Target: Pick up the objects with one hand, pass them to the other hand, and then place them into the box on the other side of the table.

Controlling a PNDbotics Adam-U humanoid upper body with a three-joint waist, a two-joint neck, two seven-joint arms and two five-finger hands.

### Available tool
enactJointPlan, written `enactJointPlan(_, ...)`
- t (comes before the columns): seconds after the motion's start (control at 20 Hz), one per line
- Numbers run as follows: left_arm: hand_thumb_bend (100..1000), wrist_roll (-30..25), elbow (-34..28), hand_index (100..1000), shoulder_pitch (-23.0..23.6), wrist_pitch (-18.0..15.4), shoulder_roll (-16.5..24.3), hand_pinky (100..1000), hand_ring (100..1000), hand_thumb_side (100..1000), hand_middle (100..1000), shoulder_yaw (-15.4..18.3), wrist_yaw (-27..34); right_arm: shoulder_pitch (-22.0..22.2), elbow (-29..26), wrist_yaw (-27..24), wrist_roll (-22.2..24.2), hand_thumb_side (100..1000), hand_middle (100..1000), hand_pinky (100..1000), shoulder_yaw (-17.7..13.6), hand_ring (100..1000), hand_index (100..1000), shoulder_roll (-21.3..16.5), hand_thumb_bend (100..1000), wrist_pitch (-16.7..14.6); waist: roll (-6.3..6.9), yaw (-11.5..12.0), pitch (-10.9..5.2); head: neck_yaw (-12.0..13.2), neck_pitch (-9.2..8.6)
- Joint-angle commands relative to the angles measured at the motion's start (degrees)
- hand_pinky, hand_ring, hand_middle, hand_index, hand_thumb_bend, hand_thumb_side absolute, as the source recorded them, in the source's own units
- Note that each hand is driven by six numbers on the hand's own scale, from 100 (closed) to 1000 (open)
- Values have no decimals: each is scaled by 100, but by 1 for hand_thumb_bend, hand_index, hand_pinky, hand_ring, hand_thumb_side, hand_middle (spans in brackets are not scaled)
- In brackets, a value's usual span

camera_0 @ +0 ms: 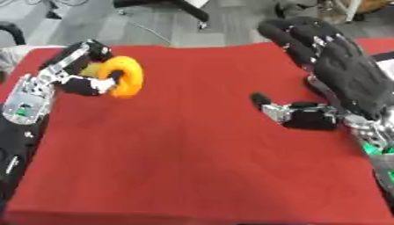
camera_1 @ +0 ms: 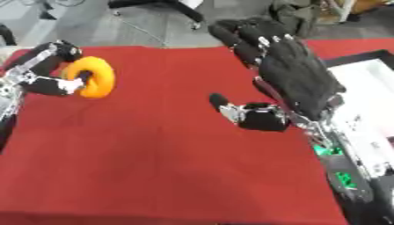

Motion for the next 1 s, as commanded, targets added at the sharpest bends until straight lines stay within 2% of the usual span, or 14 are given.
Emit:
enactJointPlan(0.05,100,-800,-254,499,-247,216,-61,580,321,160,304,-249,543,-176,-98,62,107,320,920,918,80,917,1000,-70,436,-187,-7,3,-76,-71,-15)
enactJointPlan(0.25,100,-944,-350,499,-422,594,-187,580,323,162,305,-611,822,-272,-46,49,235,303,917,912,196,905,1000,5,428,-302,-5,1,-70,-136,-15)
enactJointPlan(0.45,100,-953,-478,499,-507,826,-347,582,324,169,305,-817,919,-341,17,9,373,301,912,908,296,892,1000,97,414,-375,-4,11,-67,-147,-15)
enactJointPlan(0.6,100,-953,-619,501,-527,945,-462,584,325,176,307,-910,1003,-345,87,42,481,325,908,901,332,873,1000,137,377,-283,-6,21,-68,-178,-15)
enactJointPlan(1.0,100,-953,-987,501,-565,1295,-640,585,326,183,308,-1081,1300,-318,248,111,554,335,897,887,487,850,1000,220,350,-91,-12,54,-74,-217,-15)
